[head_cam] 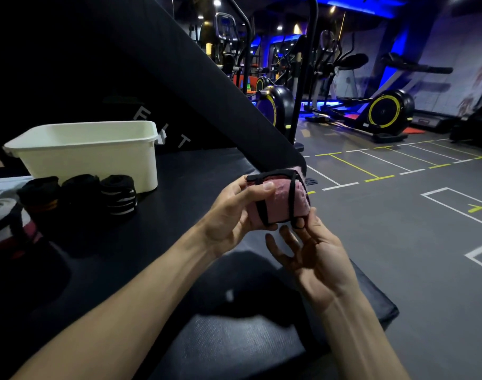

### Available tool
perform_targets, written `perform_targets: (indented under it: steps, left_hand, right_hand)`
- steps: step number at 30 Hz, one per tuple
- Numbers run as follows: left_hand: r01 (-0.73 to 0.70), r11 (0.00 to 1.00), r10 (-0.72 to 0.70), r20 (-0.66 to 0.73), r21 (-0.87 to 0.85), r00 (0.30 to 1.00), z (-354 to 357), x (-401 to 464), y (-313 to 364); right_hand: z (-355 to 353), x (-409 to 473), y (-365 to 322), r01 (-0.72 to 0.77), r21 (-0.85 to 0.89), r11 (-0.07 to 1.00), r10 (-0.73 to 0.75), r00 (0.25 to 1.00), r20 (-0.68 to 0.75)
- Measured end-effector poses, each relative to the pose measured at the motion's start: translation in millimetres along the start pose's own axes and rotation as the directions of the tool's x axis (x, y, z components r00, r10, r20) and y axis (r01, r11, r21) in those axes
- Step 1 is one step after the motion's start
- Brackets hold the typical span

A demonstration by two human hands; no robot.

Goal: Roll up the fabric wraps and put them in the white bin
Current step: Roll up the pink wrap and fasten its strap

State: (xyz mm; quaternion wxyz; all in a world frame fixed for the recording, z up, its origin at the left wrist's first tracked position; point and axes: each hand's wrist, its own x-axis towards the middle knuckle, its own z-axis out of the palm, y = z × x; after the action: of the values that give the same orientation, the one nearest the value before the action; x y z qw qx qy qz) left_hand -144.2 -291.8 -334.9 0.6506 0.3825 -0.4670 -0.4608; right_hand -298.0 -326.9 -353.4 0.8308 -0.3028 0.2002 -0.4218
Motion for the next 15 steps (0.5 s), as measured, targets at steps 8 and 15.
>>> perform_targets:
  steps: [8, 15]
  left_hand:
    - [-0.016, 0.999, 0.017, 0.014, -0.034, 1.0, -0.2, -1.8, -7.9]
    - [0.011, 0.994, -0.004, 0.056, -0.111, 0.998, 8.2, -2.4, -10.9]
  right_hand:
    - [-8.4, 7.3, 6.2, 0.154, -0.167, 0.974, -0.171, 0.981, -0.095]
    - [-1.1, 8.3, 7.1, 0.196, -0.125, 0.973, -0.205, 0.976, -0.069]
